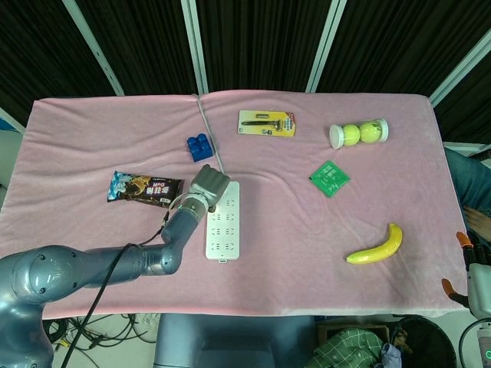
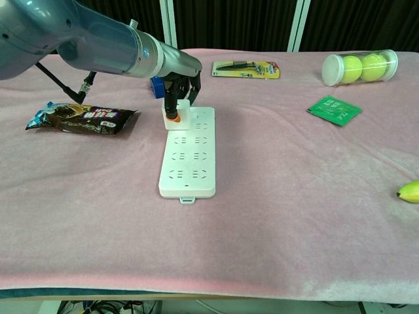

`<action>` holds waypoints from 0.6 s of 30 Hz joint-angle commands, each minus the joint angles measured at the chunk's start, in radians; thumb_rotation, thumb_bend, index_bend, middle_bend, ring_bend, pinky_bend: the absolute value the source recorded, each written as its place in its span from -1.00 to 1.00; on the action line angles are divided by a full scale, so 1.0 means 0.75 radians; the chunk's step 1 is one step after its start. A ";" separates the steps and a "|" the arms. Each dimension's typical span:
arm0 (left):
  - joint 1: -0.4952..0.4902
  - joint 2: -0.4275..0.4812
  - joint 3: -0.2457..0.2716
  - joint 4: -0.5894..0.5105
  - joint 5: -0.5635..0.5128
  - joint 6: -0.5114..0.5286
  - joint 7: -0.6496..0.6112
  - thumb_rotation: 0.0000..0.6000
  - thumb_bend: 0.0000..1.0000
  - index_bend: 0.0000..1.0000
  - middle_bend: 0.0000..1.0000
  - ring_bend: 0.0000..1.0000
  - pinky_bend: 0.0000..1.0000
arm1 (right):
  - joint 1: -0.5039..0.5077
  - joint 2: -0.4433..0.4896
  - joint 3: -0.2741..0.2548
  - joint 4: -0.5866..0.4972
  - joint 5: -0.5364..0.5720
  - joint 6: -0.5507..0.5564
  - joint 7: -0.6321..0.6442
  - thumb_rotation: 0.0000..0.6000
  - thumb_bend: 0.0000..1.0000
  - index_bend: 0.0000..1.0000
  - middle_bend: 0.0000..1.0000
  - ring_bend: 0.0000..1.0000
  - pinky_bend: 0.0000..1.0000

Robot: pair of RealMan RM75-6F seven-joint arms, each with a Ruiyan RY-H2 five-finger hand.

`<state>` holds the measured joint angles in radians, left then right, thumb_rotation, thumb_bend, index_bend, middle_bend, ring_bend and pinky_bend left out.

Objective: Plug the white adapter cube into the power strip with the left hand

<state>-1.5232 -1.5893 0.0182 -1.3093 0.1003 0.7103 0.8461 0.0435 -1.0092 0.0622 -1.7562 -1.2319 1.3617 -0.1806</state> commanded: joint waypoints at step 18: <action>0.005 -0.053 0.020 0.043 -0.006 0.007 0.037 1.00 -0.06 0.31 0.28 -0.37 -0.44 | 0.000 0.001 -0.001 -0.001 -0.001 -0.002 0.004 1.00 -0.61 -1.00 -0.92 -0.73 -0.62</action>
<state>-1.5200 -1.6275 0.0328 -1.2782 0.0955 0.7158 0.8737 0.0437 -1.0083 0.0612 -1.7573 -1.2330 1.3606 -0.1779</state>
